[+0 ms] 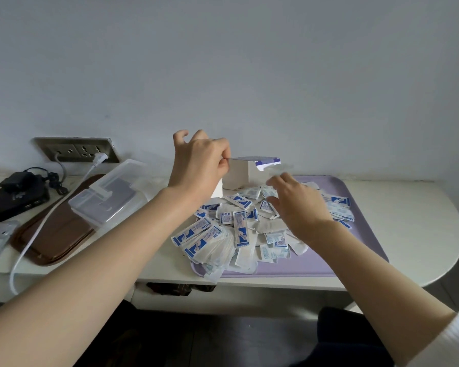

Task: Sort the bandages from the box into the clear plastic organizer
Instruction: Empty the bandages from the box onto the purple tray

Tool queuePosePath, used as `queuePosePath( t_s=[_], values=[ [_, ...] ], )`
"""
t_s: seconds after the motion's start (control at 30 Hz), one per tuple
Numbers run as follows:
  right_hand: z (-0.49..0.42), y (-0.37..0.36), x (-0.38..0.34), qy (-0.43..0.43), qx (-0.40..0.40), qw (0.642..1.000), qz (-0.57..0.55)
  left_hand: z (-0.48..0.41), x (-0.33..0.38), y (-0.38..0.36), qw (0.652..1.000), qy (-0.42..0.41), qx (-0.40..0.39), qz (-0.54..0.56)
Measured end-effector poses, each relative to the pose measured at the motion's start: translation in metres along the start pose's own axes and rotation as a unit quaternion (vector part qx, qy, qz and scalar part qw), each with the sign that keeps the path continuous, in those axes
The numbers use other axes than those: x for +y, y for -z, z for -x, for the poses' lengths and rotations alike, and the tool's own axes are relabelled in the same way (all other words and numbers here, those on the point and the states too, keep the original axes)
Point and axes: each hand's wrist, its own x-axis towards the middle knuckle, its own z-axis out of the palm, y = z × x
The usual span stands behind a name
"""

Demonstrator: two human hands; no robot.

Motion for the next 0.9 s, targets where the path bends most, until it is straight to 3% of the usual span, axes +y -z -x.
queuePosePath(
  t_s=[0.17,0.63,0.9],
  values=[
    [-0.005,-0.006,-0.017,0.03,0.039,0.993,-0.112,0.002,0.01,0.005,0.999,0.002,-0.009,0.049],
    [-0.018,-0.024,-0.012,0.055,0.001,0.994,-0.09,0.0,0.033,0.011,0.995,-0.052,-0.042,0.073],
    [-0.019,-0.021,-0.008,0.056,-0.007,0.998,0.008,0.006,0.033,0.002,0.992,-0.065,-0.048,0.099]
  ],
)
